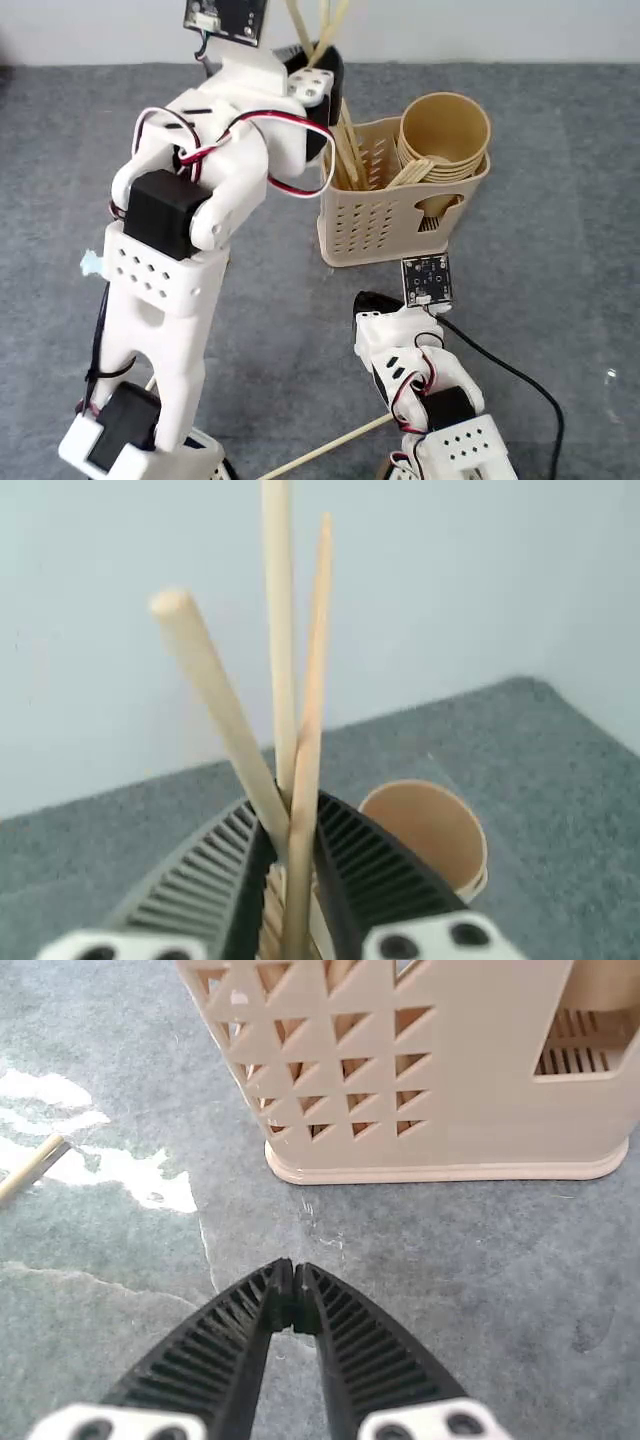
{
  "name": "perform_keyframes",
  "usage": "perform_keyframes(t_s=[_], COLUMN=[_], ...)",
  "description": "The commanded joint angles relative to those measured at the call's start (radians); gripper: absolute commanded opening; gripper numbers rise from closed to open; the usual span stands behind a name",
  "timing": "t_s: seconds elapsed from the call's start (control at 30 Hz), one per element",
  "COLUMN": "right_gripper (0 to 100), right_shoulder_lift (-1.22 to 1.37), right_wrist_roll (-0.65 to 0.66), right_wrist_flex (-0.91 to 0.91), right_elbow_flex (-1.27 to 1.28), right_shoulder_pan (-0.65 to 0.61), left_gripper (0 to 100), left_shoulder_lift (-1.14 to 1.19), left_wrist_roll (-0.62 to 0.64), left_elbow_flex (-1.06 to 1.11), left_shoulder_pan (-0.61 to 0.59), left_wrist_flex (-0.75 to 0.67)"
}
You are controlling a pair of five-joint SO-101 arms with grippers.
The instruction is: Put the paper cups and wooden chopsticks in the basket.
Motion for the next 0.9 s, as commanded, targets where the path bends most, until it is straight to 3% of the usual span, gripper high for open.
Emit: perform_keyframes(t_s=[0.0,0.53,0.87], right_gripper=[1.0,1.0,1.0], right_shoulder_lift=[-0.015,-0.015,-0.015], right_wrist_roll=[0.009,0.009,0.009], right_wrist_flex=[-0.019,-0.021,-0.018], right_elbow_flex=[0.011,0.014,0.012], right_shoulder_pan=[-0.008,-0.008,-0.008], left_gripper=[1,1,1], left_shoulder_lift=[-0.032,0.21,0.311], left_wrist_roll=[0.008,0.014,0.058], left_elbow_flex=[-0.036,-0.036,-0.036], left_shoulder_pan=[0.008,0.046,0.044], left_wrist_flex=[-0.075,-0.178,-0.16])
